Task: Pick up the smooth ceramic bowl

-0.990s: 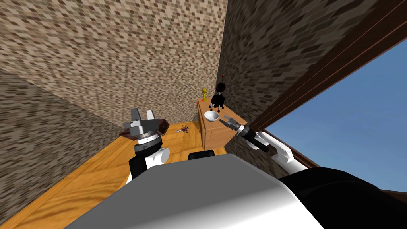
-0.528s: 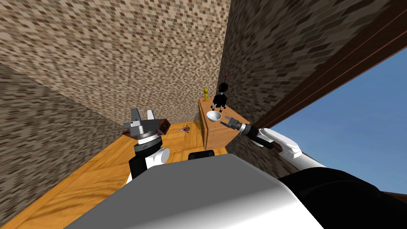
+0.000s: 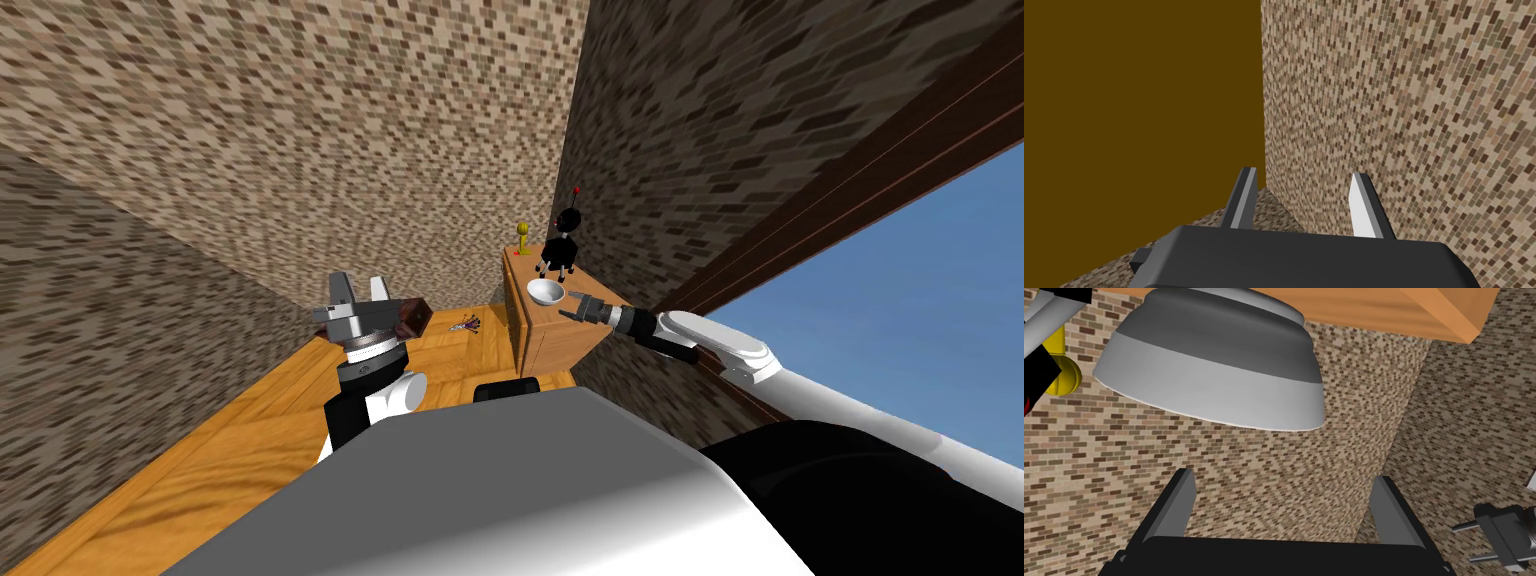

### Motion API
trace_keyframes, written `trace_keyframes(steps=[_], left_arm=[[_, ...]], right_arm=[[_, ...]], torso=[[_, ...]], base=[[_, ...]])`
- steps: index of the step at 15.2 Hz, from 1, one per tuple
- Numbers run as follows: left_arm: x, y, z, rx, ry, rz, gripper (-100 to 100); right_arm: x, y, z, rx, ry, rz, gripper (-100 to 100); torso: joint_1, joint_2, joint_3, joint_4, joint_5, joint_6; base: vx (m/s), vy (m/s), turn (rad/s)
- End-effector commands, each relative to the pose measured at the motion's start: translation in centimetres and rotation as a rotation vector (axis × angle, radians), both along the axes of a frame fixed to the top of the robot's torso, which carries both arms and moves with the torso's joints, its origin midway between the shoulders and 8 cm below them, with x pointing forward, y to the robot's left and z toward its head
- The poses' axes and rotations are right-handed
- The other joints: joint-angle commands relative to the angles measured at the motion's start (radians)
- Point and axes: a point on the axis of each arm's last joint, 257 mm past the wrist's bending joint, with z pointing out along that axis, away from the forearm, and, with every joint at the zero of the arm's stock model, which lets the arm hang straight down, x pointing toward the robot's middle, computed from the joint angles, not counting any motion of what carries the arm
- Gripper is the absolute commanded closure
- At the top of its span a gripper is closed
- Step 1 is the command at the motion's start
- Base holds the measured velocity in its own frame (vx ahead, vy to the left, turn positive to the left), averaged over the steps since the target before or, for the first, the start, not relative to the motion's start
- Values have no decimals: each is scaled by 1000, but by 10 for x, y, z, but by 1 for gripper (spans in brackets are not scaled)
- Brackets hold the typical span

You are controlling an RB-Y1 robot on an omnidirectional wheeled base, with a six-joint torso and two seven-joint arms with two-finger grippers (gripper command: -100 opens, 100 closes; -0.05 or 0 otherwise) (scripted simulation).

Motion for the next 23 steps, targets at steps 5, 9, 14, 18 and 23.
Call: trace_keyframes(steps=[5,9,14,18,23], left_arm=[[0,0,0,0,0,0,0],[0,0,0,0,0,0,0],[0,0,0,0,0,0,0],[0,0,0,0,0,0,0],[0,0,0,0,0,0,0]], right_arm=[[4,-21,-10,-219,2,53,-100],[6,-31,-14,-320,5,81,-100],[10,-52,-21,-504,11,132,-100],[14,-74,-26,-658,20,174,-100],[18,-94,-28,-827,36,237,-100]], torso=[[0,0,0,0,0,0],[1,0,0,0,0,0],[0,0,0,0,0,0],[1,0,0,0,0,0],[1,0,0,0,0,0]], base=[[-1,55,25],[3,55,19],[-2,53,22],[-2,65,22],[-3,64,25]])
